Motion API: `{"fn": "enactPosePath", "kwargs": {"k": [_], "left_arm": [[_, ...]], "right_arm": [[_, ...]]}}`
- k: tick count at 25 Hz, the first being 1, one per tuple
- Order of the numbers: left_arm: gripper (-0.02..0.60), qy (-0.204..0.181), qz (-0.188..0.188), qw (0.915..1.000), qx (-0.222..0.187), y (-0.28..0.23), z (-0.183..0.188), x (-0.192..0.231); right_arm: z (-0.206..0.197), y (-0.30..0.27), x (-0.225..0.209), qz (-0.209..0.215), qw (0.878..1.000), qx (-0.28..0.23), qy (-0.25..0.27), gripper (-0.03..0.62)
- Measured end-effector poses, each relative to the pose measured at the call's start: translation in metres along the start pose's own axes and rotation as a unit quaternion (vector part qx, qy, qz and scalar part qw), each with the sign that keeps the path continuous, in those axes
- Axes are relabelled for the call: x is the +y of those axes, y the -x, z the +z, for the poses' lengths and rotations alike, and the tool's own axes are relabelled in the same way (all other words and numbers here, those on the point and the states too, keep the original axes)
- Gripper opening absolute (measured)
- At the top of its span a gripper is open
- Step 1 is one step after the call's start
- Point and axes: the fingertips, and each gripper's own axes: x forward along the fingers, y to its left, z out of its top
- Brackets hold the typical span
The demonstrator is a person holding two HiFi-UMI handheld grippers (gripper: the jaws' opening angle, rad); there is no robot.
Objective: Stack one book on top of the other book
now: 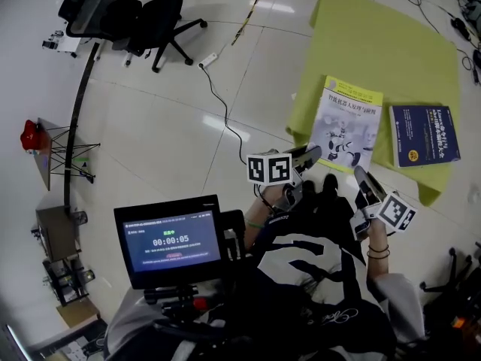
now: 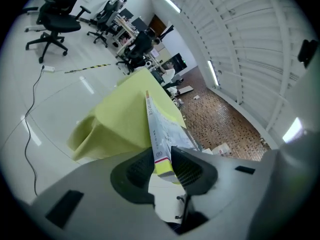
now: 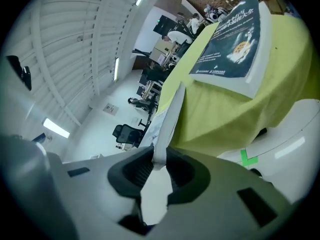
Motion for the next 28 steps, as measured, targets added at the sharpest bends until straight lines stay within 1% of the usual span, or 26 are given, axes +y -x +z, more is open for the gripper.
{"fn": "enactPosePath", "kwargs": {"k": [2,4,5,7,10,12,14,17,21,25,28], "left_arm": [[0.110,-0.015,-0.008,0.9998,-0.007,0.016,0.004,-0.011],[0.110,-0.028,-0.016,0.9994,-0.013,0.036,0.000,-0.023],[0.110,-0.035,-0.019,0.9991,-0.015,0.045,-0.003,-0.029],[0.112,-0.049,-0.020,0.9985,-0.015,0.061,-0.010,-0.038],[0.115,-0.064,-0.022,0.9976,-0.016,0.082,-0.025,-0.050],[0.117,-0.068,-0.022,0.9973,-0.015,0.088,-0.030,-0.058],[0.118,-0.077,-0.022,0.9967,-0.015,0.086,-0.027,-0.067],[0.126,-0.101,-0.029,0.9943,-0.019,0.079,-0.011,-0.088],[0.126,-0.129,-0.046,0.9901,-0.032,0.069,-0.014,-0.130],[0.126,-0.141,-0.068,0.9868,-0.042,0.030,-0.014,-0.172],[0.126,-0.146,-0.081,0.9852,-0.039,-0.019,-0.022,-0.203]], "right_arm": [[-0.008,0.004,0.017,0.020,1.000,-0.009,-0.007,0.074],[-0.021,0.011,0.038,0.049,0.999,-0.021,-0.006,0.075],[-0.029,0.016,0.044,0.055,0.998,-0.025,-0.004,0.077],[-0.043,0.027,0.051,0.048,0.998,-0.027,0.007,0.078],[-0.061,0.046,0.055,0.025,0.999,-0.022,0.041,0.080],[-0.065,0.055,0.058,0.028,0.998,-0.020,0.054,0.082],[-0.056,0.059,0.065,0.039,0.997,-0.023,0.062,0.084],[-0.032,0.065,0.077,0.052,0.996,-0.034,0.071,0.086],[-0.011,0.101,0.084,0.063,0.991,-0.060,0.097,0.086],[0.032,0.137,0.072,0.058,0.987,-0.083,0.123,0.086],[0.071,0.171,0.046,0.043,0.985,-0.096,0.134,0.086]]}}
